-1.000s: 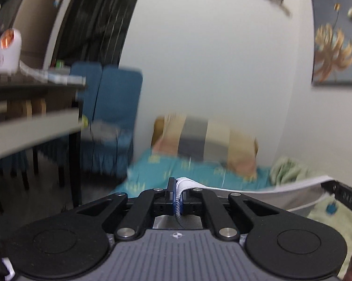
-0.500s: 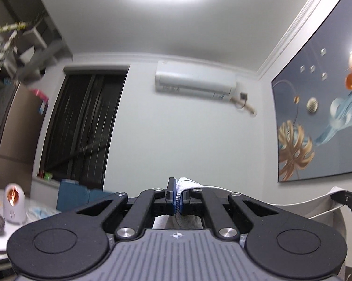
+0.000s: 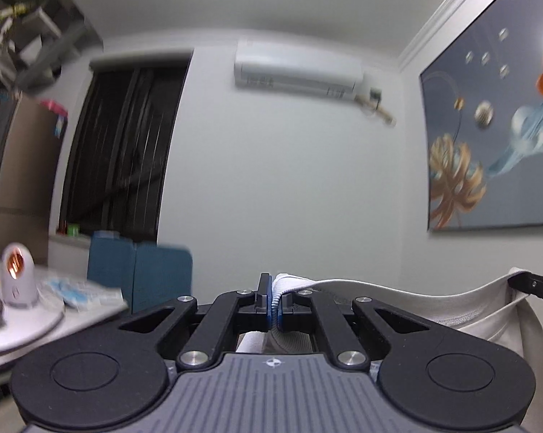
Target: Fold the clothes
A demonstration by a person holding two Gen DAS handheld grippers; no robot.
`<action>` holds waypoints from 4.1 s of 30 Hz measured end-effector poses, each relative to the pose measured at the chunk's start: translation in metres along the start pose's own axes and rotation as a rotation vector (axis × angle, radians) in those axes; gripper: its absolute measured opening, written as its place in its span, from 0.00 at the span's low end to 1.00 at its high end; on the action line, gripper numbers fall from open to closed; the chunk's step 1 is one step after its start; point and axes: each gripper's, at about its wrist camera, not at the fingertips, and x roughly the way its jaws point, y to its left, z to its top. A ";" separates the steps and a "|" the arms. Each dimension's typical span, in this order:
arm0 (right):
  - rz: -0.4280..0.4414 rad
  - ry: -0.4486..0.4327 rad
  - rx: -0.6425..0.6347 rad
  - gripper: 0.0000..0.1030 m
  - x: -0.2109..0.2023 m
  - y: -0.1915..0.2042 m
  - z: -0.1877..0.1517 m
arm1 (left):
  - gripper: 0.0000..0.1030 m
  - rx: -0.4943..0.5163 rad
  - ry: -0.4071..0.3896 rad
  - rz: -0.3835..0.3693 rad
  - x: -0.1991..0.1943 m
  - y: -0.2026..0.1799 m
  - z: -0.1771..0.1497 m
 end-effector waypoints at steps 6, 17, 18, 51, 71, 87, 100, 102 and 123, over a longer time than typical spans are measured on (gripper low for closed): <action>-0.072 0.145 -0.006 0.04 0.148 -0.030 -0.073 | 0.03 0.026 0.126 0.047 0.187 0.000 -0.065; -0.144 0.379 -0.024 0.04 0.440 -0.091 -0.286 | 0.04 0.045 0.348 0.103 0.537 0.017 -0.283; -0.149 0.409 -0.033 0.05 0.464 -0.098 -0.312 | 0.04 0.052 0.372 0.104 0.564 0.020 -0.313; -0.033 0.584 0.140 0.80 0.364 -0.104 -0.386 | 1.00 0.051 0.517 -0.024 0.429 0.059 -0.393; -0.079 0.586 0.108 0.80 0.191 -0.076 -0.398 | 1.00 0.072 0.667 0.031 0.299 0.021 -0.535; -0.063 0.633 0.091 0.80 0.214 -0.079 -0.429 | 1.00 0.131 0.685 0.082 0.309 0.016 -0.549; -0.070 0.611 0.095 0.80 0.208 -0.082 -0.422 | 1.00 0.132 0.689 0.080 0.309 0.017 -0.549; -0.070 0.612 0.090 0.80 0.207 -0.081 -0.422 | 1.00 0.132 0.689 0.080 0.309 0.017 -0.549; -0.087 0.598 0.150 0.80 0.204 -0.091 -0.418 | 1.00 0.131 0.687 0.080 0.310 0.017 -0.549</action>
